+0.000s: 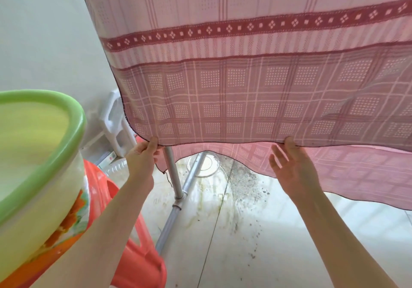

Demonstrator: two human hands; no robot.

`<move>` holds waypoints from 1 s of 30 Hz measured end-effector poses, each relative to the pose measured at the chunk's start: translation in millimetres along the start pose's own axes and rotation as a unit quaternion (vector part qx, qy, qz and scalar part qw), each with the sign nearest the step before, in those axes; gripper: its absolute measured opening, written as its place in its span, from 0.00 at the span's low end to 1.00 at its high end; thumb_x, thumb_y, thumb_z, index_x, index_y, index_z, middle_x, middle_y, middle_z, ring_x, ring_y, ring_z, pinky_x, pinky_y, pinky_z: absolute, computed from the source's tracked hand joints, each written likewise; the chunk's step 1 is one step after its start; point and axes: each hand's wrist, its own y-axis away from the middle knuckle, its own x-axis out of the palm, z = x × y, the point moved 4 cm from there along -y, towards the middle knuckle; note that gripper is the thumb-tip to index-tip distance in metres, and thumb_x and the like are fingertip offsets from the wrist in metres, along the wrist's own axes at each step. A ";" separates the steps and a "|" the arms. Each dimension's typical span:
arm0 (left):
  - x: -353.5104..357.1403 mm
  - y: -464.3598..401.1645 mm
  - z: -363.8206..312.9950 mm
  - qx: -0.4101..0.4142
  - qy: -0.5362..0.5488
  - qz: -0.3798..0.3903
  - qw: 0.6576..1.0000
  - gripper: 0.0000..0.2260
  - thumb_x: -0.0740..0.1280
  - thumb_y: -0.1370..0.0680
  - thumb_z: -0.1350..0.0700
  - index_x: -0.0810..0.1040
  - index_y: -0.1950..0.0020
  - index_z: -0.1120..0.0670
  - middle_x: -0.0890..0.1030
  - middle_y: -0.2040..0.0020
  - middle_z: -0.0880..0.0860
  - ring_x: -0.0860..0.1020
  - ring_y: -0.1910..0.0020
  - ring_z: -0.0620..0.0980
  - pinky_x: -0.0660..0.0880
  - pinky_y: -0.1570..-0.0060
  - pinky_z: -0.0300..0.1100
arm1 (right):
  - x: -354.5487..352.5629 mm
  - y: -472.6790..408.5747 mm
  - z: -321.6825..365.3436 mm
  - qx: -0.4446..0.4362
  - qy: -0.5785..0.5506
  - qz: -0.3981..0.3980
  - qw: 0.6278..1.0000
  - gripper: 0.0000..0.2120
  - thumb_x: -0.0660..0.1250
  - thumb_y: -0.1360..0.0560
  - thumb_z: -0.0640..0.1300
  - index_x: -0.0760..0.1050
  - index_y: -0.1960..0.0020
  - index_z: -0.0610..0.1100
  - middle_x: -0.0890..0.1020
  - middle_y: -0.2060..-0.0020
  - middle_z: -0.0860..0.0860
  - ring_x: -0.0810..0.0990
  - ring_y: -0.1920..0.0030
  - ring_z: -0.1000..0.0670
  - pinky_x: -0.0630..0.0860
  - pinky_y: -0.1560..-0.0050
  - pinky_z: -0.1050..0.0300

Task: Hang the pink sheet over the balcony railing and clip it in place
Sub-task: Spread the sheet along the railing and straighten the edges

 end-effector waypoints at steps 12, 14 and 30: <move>-16.4 -26.7 13.8 0.000 -0.063 -0.056 0.996 0.05 0.65 0.23 0.59 0.78 0.59 0.56 0.78 0.69 0.45 0.73 0.70 0.40 0.67 0.65 0.34 | 4.6 1.8 -47.8 0.031 0.010 -0.017 0.999 0.06 0.63 0.24 0.45 0.74 0.59 0.48 0.81 0.60 0.56 0.79 0.51 0.52 0.71 0.50 0.56; -19.1 -32.1 15.5 -0.004 -0.073 -0.066 0.995 0.09 0.65 0.23 0.58 0.77 0.63 0.55 0.77 0.70 0.46 0.73 0.71 0.40 0.67 0.67 0.34 | 4.9 0.8 -56.9 0.037 0.014 -0.018 0.999 0.06 0.63 0.24 0.46 0.74 0.59 0.48 0.81 0.59 0.55 0.78 0.49 0.52 0.71 0.50 0.56; -11.1 -32.6 54.5 -0.072 -0.030 -0.025 0.997 0.03 0.69 0.26 0.58 0.80 0.54 0.56 0.77 0.62 0.46 0.72 0.55 0.46 0.67 0.49 0.42 | -19.4 -26.8 -74.6 0.051 0.031 -0.083 0.995 0.05 0.64 0.23 0.47 0.76 0.58 0.49 0.81 0.57 0.55 0.78 0.48 0.52 0.72 0.51 0.57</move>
